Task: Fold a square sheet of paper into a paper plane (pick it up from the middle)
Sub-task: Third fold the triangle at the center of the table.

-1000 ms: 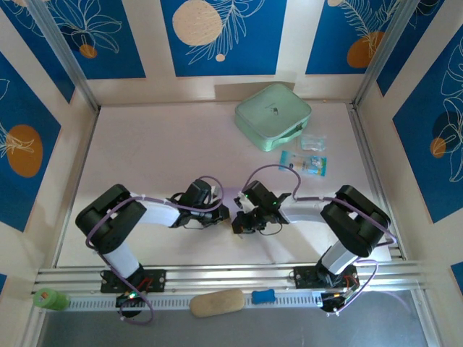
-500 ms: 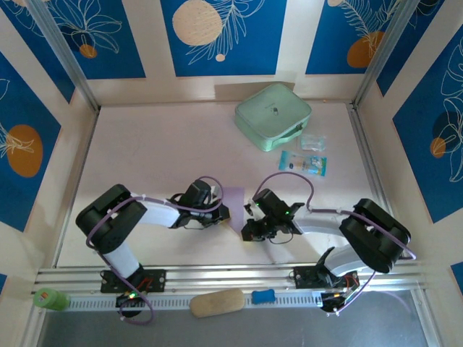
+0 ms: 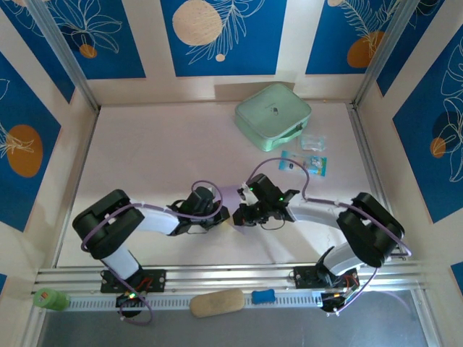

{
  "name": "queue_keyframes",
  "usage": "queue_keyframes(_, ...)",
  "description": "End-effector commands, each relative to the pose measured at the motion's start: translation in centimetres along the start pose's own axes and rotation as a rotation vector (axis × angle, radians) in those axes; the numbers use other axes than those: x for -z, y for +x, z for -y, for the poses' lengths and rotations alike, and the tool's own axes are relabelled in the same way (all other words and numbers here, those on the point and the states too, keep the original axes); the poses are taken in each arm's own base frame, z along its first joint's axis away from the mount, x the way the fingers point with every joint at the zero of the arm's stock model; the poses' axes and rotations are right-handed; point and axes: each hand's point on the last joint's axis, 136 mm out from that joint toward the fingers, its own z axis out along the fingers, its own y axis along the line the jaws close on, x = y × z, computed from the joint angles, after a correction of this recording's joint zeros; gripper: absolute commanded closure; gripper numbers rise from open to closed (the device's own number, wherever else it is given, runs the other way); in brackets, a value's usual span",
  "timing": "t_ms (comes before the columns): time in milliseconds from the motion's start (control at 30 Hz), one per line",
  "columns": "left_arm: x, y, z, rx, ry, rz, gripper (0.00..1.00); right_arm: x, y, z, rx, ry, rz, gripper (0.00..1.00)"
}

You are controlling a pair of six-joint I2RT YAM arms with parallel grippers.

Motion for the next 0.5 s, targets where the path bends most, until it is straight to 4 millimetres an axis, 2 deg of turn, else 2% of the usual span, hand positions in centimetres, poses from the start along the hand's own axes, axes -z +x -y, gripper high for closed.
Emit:
queue_keyframes(0, 0.0, 0.3, -2.0, 0.018, -0.068, 0.021, 1.0, -1.1, -0.2, 0.7, -0.009, 0.006, -0.022, 0.97)
queue_keyframes(100, 0.0, 0.3, -2.0, 0.017, -0.065, 0.022, 1.0, -1.9, 0.4, 2.0, -0.029, 0.031, -0.048, 0.97)
queue_keyframes(233, 0.1, 0.3, -2.0, 0.01, -0.068, 0.026, 1.0, -2.0, 2.9, 4.8, -0.075, 0.096, -0.09, 0.98)
queue_keyframes(333, 0.2, 0.2, -2.1, 0.008, -0.077, 0.028, 1.0, -1.5, 4.5, 5.5, -0.1, 0.096, -0.105, 0.98)
queue_keyframes(467, 0.1, 0.2, -2.3, 0.01, -0.08, 0.027, 1.0, -0.4, 5.1, 5.4, -0.111, 0.093, -0.082, 0.98)
